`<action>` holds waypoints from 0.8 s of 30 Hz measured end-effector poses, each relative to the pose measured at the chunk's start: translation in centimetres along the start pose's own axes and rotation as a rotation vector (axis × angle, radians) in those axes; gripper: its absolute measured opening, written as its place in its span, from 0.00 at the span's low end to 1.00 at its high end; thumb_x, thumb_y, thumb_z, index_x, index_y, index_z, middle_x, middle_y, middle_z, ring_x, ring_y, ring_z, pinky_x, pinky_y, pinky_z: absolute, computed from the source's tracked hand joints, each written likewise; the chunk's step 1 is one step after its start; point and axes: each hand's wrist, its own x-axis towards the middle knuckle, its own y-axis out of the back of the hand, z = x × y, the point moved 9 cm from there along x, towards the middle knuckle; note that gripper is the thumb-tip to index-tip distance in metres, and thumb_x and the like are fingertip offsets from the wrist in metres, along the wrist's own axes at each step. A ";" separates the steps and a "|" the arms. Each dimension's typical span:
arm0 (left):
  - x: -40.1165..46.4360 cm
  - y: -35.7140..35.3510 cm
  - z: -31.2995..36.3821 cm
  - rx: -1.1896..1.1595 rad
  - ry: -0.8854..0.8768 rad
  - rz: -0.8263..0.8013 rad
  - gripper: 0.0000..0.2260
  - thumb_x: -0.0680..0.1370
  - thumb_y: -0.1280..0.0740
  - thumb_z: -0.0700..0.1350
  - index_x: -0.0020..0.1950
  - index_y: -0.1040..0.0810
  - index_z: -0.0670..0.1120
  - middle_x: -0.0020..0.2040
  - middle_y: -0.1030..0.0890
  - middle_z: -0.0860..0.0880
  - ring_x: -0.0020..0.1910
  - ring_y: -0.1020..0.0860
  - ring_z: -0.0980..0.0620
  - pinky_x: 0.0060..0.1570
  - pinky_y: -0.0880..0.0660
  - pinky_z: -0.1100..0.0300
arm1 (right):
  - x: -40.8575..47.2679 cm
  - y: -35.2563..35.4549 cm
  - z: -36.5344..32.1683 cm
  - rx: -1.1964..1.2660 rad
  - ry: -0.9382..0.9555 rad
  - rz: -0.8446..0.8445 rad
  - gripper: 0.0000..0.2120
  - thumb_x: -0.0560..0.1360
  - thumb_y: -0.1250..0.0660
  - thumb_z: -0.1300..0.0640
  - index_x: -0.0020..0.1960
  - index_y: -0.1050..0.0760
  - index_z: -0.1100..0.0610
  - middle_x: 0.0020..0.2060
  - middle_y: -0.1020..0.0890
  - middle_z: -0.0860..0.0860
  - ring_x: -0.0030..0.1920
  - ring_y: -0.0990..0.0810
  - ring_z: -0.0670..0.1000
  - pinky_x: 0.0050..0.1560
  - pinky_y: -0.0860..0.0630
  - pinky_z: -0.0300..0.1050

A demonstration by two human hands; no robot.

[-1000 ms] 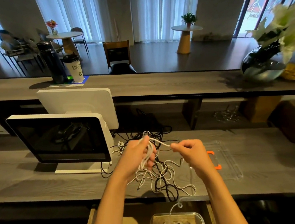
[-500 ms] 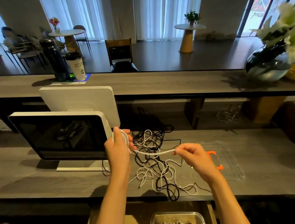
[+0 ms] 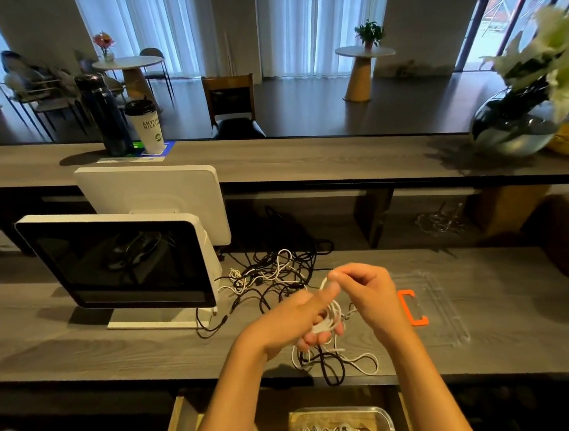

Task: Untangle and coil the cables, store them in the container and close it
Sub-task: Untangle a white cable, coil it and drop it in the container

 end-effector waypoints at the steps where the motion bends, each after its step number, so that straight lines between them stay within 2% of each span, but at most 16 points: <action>1: -0.1 -0.3 0.5 0.024 -0.041 -0.025 0.22 0.82 0.41 0.62 0.43 0.20 0.46 0.32 0.25 0.52 0.28 0.31 0.57 0.29 0.35 0.66 | 0.0 0.2 0.2 0.013 -0.017 0.023 0.06 0.75 0.29 0.63 0.41 0.15 0.58 0.31 0.17 0.48 0.34 0.22 0.41 0.37 0.26 0.34; 3: 0.0 0.0 0.9 0.023 -0.077 -0.003 0.17 0.82 0.38 0.56 0.41 0.21 0.47 0.31 0.26 0.51 0.27 0.31 0.57 0.27 0.34 0.65 | 0.1 0.8 0.6 0.035 -0.057 0.069 0.06 0.74 0.28 0.62 0.39 0.16 0.59 0.28 0.20 0.46 0.30 0.25 0.40 0.34 0.29 0.33; 5: 0.1 1.1 0.5 -0.029 -0.061 0.100 0.19 0.83 0.40 0.57 0.43 0.20 0.45 0.30 0.24 0.50 0.26 0.30 0.56 0.27 0.33 0.64 | 0.2 1.3 1.2 0.028 -0.093 0.086 0.07 0.74 0.26 0.60 0.37 0.16 0.57 0.24 0.24 0.47 0.28 0.30 0.43 0.30 0.33 0.36; 8: -0.4 3.9 0.0 -0.160 -0.047 0.360 0.23 0.84 0.43 0.57 0.45 0.19 0.41 0.33 0.19 0.46 0.28 0.24 0.51 0.29 0.26 0.60 | 0.0 1.8 2.0 0.009 -0.140 0.080 0.11 0.75 0.27 0.59 0.34 0.16 0.55 0.23 0.31 0.49 0.27 0.36 0.47 0.27 0.39 0.39; 11: -1.2 6.5 -0.6 -0.366 -0.072 0.623 0.21 0.85 0.44 0.54 0.51 0.18 0.41 0.40 0.14 0.43 0.37 0.16 0.43 0.37 0.17 0.53 | -0.2 1.9 2.2 -0.010 -0.149 0.055 0.09 0.75 0.28 0.59 0.37 0.15 0.58 0.24 0.28 0.52 0.28 0.31 0.48 0.28 0.33 0.39; 13: -1.5 7.5 -1.1 -0.606 -0.144 0.747 0.19 0.85 0.44 0.52 0.57 0.20 0.41 0.46 0.13 0.44 0.45 0.14 0.44 0.44 0.17 0.51 | -0.2 1.5 2.0 -0.014 -0.146 0.016 0.07 0.75 0.28 0.59 0.39 0.15 0.59 0.26 0.23 0.53 0.29 0.25 0.48 0.32 0.28 0.37; 16: -2.0 8.6 -1.3 -1.119 -0.374 0.790 0.21 0.85 0.47 0.54 0.63 0.23 0.41 0.54 0.15 0.44 0.53 0.16 0.45 0.52 0.20 0.48 | -0.4 0.4 2.3 0.030 -0.189 -0.086 0.06 0.76 0.29 0.60 0.43 0.15 0.61 0.31 0.18 0.56 0.33 0.18 0.51 0.35 0.24 0.38; 17: -2.3 9.2 -1.4 -1.240 -0.424 0.789 0.21 0.84 0.47 0.55 0.62 0.23 0.41 0.52 0.15 0.45 0.52 0.15 0.45 0.52 0.19 0.49 | -0.6 0.2 2.5 0.032 -0.203 -0.116 0.06 0.76 0.29 0.60 0.44 0.16 0.61 0.31 0.19 0.55 0.32 0.19 0.51 0.35 0.24 0.38; 19: -2.9 10.0 -1.5 -1.366 -0.464 0.810 0.21 0.84 0.46 0.56 0.57 0.22 0.41 0.42 0.16 0.46 0.41 0.16 0.50 0.44 0.18 0.54 | -0.8 -0.1 2.7 0.009 -0.210 -0.177 0.06 0.76 0.30 0.60 0.44 0.15 0.60 0.29 0.22 0.52 0.30 0.24 0.49 0.32 0.27 0.38; 21: -3.5 10.7 -2.0 -1.305 -0.448 0.895 0.20 0.85 0.45 0.55 0.52 0.23 0.42 0.36 0.22 0.48 0.31 0.23 0.53 0.33 0.22 0.60 | -1.0 -0.5 2.6 -0.030 -0.188 -0.239 0.05 0.76 0.29 0.61 0.44 0.15 0.59 0.29 0.22 0.50 0.31 0.27 0.46 0.32 0.29 0.36; 22: -4.1 11.1 -2.3 -1.178 -0.416 0.987 0.19 0.85 0.45 0.54 0.50 0.23 0.42 0.35 0.23 0.48 0.29 0.26 0.54 0.30 0.25 0.61 | -1.0 -0.7 2.5 -0.040 -0.175 -0.267 0.04 0.75 0.29 0.62 0.43 0.15 0.59 0.30 0.21 0.49 0.32 0.26 0.45 0.34 0.29 0.35; 24: -5.3 11.9 -2.3 -0.770 -0.314 1.161 0.18 0.85 0.44 0.52 0.47 0.22 0.42 0.34 0.23 0.48 0.28 0.28 0.54 0.30 0.28 0.60 | -1.2 -1.2 2.1 -0.032 -0.157 -0.329 0.05 0.75 0.29 0.64 0.44 0.15 0.57 0.34 0.18 0.50 0.36 0.23 0.45 0.39 0.26 0.36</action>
